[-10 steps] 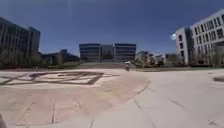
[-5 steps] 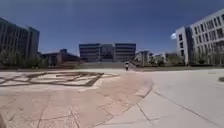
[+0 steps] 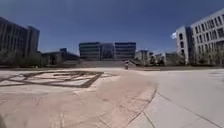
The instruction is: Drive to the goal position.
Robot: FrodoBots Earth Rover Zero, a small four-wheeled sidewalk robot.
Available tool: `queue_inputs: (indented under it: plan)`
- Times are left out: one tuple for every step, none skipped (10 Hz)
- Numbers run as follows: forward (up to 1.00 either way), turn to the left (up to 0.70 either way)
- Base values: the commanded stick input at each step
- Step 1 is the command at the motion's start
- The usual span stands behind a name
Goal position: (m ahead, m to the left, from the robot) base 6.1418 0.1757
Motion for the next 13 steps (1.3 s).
queue_inputs:
  plan:
    - [0.64, 0.0]
    - [0.64, 0.0]
    - [0.64, 0.0]
    - [0.64, 0.0]
    - [0.64, 0.0]
    - [0.64, 0.0]
    - [0.64, 0.0]
    - [0.64, 0.0]
    - [0.64, 0.0]
    - [0.64, 0.0]
    - [0.64, 0.0]
    - [0.64, 0.0]
    - [0.64, 0.0]
